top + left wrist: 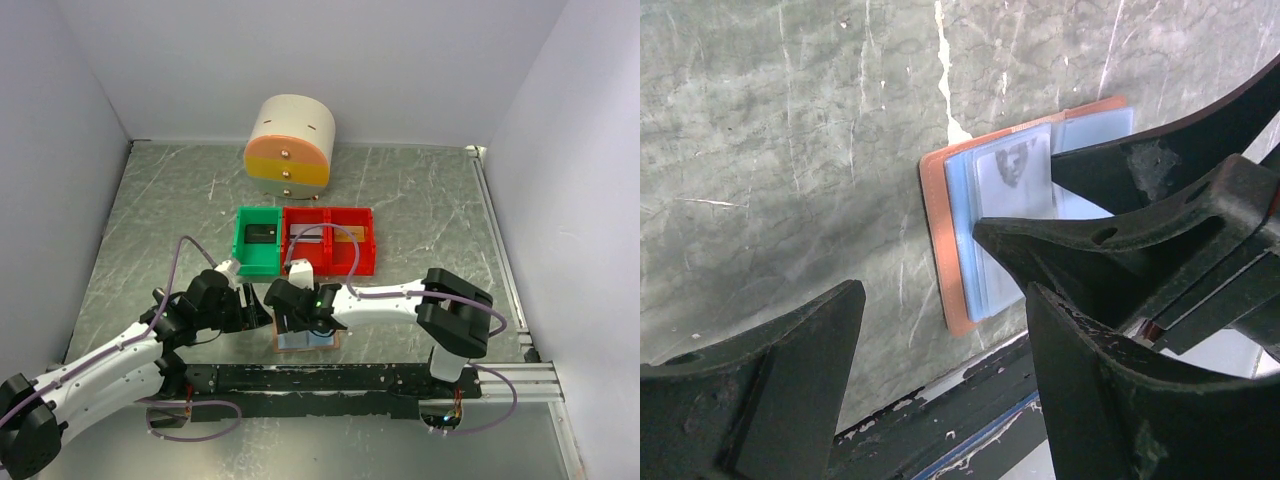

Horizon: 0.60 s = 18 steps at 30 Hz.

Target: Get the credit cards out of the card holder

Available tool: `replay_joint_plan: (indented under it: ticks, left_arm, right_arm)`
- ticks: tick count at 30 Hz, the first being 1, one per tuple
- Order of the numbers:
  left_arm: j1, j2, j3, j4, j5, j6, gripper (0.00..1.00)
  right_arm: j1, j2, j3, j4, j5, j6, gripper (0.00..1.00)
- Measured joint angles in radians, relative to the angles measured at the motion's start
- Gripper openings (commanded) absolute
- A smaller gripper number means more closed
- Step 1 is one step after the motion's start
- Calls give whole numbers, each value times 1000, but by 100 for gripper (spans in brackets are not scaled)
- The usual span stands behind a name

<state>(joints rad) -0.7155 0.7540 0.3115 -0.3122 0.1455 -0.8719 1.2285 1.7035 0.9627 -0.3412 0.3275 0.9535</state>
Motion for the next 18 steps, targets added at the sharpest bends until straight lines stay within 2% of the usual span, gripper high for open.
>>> replay_joint_plan:
  ticks: [8,18]
  left_arm:
    - [0,0,0,0,0,0,77]
    - [0,2,0,2,2,0,77]
  right_arm:
    - [8,6,6,-16,26,7,57]
    - [-37,-82,-123,129,-56,10,53]
